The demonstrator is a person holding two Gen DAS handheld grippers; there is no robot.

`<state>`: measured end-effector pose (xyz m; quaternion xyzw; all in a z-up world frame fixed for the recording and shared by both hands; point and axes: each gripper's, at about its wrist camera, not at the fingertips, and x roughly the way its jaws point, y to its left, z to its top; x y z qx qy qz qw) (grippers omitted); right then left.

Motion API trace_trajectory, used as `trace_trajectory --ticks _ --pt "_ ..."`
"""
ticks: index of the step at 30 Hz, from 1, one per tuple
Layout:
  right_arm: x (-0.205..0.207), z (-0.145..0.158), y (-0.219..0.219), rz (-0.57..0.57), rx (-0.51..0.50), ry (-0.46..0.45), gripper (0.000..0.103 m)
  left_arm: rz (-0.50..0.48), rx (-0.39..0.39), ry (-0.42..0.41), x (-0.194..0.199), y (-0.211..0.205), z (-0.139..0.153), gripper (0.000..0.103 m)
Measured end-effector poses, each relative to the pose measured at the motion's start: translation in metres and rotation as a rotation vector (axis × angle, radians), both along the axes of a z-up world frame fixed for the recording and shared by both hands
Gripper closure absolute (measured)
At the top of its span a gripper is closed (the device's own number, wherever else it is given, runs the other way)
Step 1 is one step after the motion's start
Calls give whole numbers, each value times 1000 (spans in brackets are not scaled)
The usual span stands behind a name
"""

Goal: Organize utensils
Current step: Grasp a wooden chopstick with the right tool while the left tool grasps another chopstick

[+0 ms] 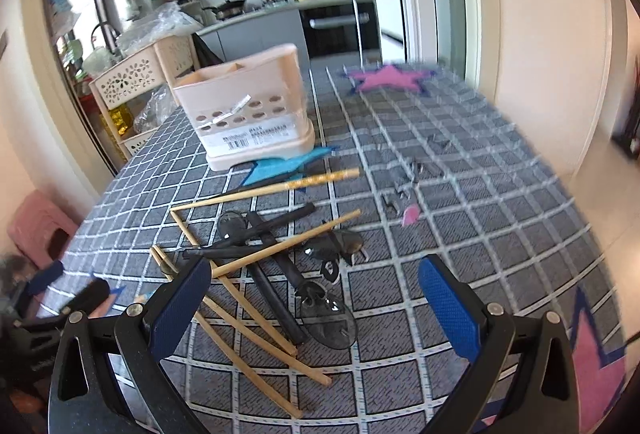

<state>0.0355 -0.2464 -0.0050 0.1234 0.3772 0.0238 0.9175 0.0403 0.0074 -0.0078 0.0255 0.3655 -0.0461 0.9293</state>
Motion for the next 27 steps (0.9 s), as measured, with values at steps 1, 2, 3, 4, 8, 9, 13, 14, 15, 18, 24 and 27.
trace_trajectory --ticks 1,2,3,4,8,9,13,14,15,18,24,27 --pt "4 -3 -2 -1 5 22 0 -11 7 4 1 -1 -1 0" --pt "8 -6 -3 0 -6 42 0 -25 14 10 2 -2 -1 0" --pt "11 -7 -4 5 -15 54 0 -39 19 15 3 -4 -2 0" --pt "14 -9 -4 17 -27 71 0 -54 23 19 4 -6 -2 0" --pt "28 -12 -6 55 -14 118 2 -125 43 29 9 -17 -2 0" --pt "31 -11 -7 56 6 127 3 -134 43 31 11 -19 -2 0" --pt "52 -12 -14 43 117 170 10 -151 42 41 30 -21 5 0" --pt "59 -14 -15 38 144 187 13 -152 43 38 34 -21 8 0" --pt "64 -16 -15 32 169 204 15 -154 45 30 42 -21 13 0" --pt "80 -27 -18 -3 266 269 28 -163 49 20 64 -21 21 0" --pt "103 -42 -21 -114 386 383 44 -237 95 61 101 -35 19 0" --pt "112 -48 -17 -150 383 453 53 -285 105 74 112 -44 16 0"
